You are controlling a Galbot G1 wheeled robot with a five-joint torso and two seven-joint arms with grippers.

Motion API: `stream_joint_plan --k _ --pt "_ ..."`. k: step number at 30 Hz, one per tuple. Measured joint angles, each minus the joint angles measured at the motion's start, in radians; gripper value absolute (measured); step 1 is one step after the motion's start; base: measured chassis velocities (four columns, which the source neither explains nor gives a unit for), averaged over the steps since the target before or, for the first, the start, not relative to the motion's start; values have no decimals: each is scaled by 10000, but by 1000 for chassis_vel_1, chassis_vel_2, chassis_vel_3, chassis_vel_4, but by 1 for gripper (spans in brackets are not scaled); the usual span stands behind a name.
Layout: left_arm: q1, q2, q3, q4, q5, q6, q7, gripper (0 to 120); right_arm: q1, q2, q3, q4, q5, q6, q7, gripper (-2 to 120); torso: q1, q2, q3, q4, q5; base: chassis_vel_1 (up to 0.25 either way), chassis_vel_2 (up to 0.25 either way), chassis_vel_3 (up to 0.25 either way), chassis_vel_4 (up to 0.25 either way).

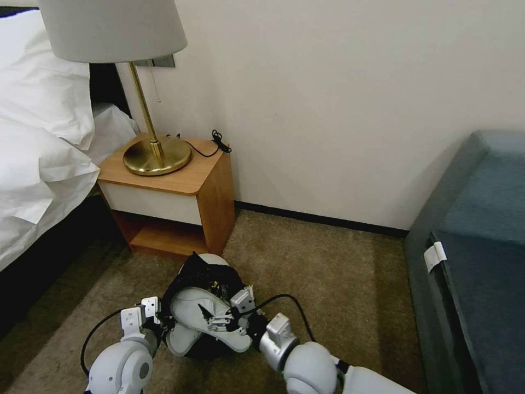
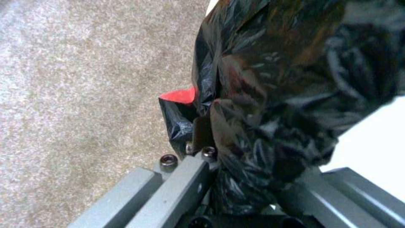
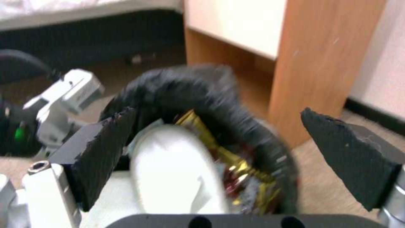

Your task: Pick up the trash bin, then pick up the garbage on the floor and place it into the trash bin.

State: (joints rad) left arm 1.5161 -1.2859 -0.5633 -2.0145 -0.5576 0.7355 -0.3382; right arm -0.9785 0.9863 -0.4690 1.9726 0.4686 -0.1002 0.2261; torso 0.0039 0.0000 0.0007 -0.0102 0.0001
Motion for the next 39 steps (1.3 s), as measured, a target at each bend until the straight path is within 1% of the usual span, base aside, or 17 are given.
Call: stream_joint_plan --k 2,8,14,16,17,18,19,21,26,28,29,31,32,33,35,36,39 --pt "47 26 -98 -78 -5 -1 1 0 -231 -377 527 611 -6 -8 -70 100 -1 0 -1 0 0 0 0 0 0" --pt "205 -4 -386 -264 -16 -1 5 0 -616 -977 1333 1462 -6 28 -73 100 0 0 0 -1 -1 0 0 0 0" --pt "382 -181 -607 -488 -12 -1 8 0 -832 -1007 1933 1494 -26 107 178 100 -1 0 -1 4 0 0 0 0 0" --pt "416 -244 -626 -601 -29 -1 3 0 -1184 -764 2747 1249 -75 46 522 100 0 0 0 0 -1 0 0 0 0" --pt "416 -244 -626 -601 -29 -1 3 0 -1184 -764 2747 1249 -75 46 522 100 0 0 0 0 -1 0 0 0 0" --pt "466 -260 -644 -693 -41 -1 -5 0 -1414 -568 3370 1058 -128 -3 697 100 0 0 0 -1 -1 0 0 0 0" --pt "466 -260 -644 -693 -41 -1 -5 0 -1414 -568 3370 1058 -128 -3 697 100 0 0 0 -1 -1 0 0 0 0" --pt "630 -245 -668 -958 -100 -1 -22 0 -1994 -185 4546 745 -346 -31 846 100 0 0 0 1 -1 0 0 0 0" --pt "705 -150 -624 -1191 -149 -1 -22 0 -2920 428 5779 273 -1074 103 892 100 0 0 0 0 0 0 0 0 0" --pt "704 -91 -535 -1258 -163 -2 -25 0 -3659 1194 6521 -73 -1956 384 870 100 -1 0 0 -1 -1 0 0 0 0" --pt "704 -91 -535 -1258 -163 -2 -25 0 -3659 1194 6521 -73 -1956 384 870 100 -1 0 0 -1 -1 0 0 0 0" --pt "684 -48 -484 -1273 -180 -2 -23 0 -4149 1989 7068 -302 -2648 657 830 100 -1 0 -1 1 -1 0 0 0 0" --pt "684 -48 -484 -1273 -180 -2 -23 0 -4149 1989 7068 -302 -2648 657 830 100 -1 0 -1 1 -1 0 0 0 0" --pt "670 -26 -466 -1274 -186 -2 -21 0 -4300 2255 7254 -365 -2862 765 819 100 -1 0 -1 -1 -1 0 0 0 0" --pt "611 17 -421 -1274 -193 -2 -1 0 -4796 3076 7946 -494 -3469 1084 766 100 -1 0 0 0 -3 0 0 0 0" --pt "611 17 -421 -1274 -193 -2 -1 0 -4796 3076 7946 -494 -3469 1084 766 100 -1 0 0 0 -3 0 0 0 0" --pt "573 30 -385 -1309 -196 -1 35 0 -5066 3627 8403 -605 -3828 1346 693 100 -1 0 -1 1 -3 0 0 0 0"
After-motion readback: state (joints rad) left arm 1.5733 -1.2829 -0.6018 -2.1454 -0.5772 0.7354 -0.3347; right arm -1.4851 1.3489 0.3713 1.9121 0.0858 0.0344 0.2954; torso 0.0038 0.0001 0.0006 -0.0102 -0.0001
